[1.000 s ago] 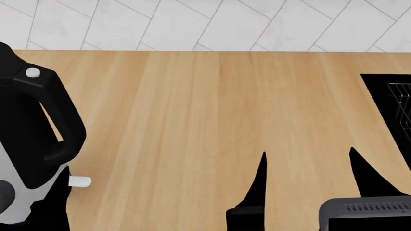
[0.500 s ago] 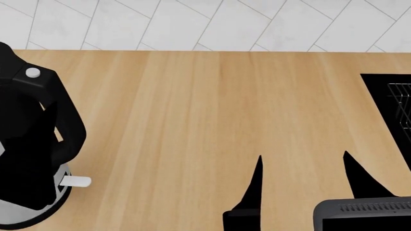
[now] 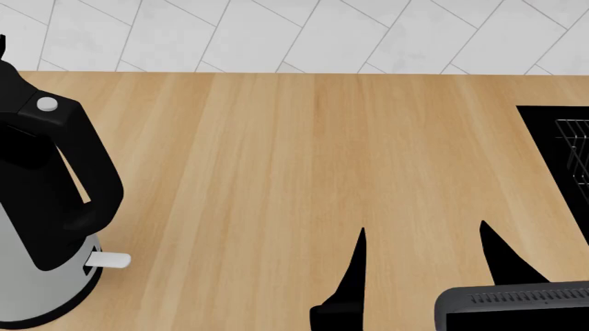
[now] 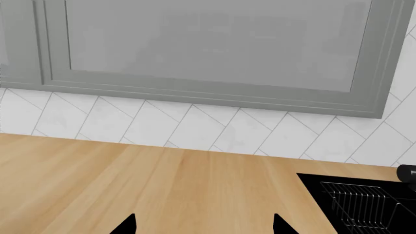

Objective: Press the button to open the lid of the electric kettle.

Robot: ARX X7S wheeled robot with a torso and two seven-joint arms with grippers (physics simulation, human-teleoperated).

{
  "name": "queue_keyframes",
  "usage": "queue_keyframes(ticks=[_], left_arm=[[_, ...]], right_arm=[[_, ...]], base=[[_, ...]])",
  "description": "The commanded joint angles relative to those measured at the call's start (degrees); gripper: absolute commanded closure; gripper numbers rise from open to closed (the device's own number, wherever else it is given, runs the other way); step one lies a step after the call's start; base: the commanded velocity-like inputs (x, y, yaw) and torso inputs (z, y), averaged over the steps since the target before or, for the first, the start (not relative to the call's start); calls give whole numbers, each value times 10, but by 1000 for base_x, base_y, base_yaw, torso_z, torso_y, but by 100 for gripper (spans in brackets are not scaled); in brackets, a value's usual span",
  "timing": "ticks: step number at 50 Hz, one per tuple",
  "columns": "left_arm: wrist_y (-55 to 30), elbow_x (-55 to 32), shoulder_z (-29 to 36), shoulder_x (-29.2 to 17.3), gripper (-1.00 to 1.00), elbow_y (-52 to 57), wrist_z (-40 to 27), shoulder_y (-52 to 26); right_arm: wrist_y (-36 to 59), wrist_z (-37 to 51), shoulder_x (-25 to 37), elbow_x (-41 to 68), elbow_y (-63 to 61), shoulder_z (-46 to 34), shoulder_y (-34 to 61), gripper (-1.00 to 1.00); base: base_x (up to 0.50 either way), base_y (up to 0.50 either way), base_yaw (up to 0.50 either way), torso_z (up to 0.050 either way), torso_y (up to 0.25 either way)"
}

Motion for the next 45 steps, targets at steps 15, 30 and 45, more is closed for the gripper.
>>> queue_keyframes(ticks=[15,30,45], left_arm=[[-48,6,43,15,100,-159,96,-31],[-49,54,47,47,100,-187,146,-16],[-37,74,53,41,100,-172,156,21]], right_arm=[[-11,-16,-8,-17,4,4,-2,-100],[-15,-24,-10,-29,11,-4,-8,-100],[-21,-27,-8,-35,14,-7,-13,-100]], base=[[0,0,0,0,0],[0,0,0,0,0],[0,0,0,0,0]])
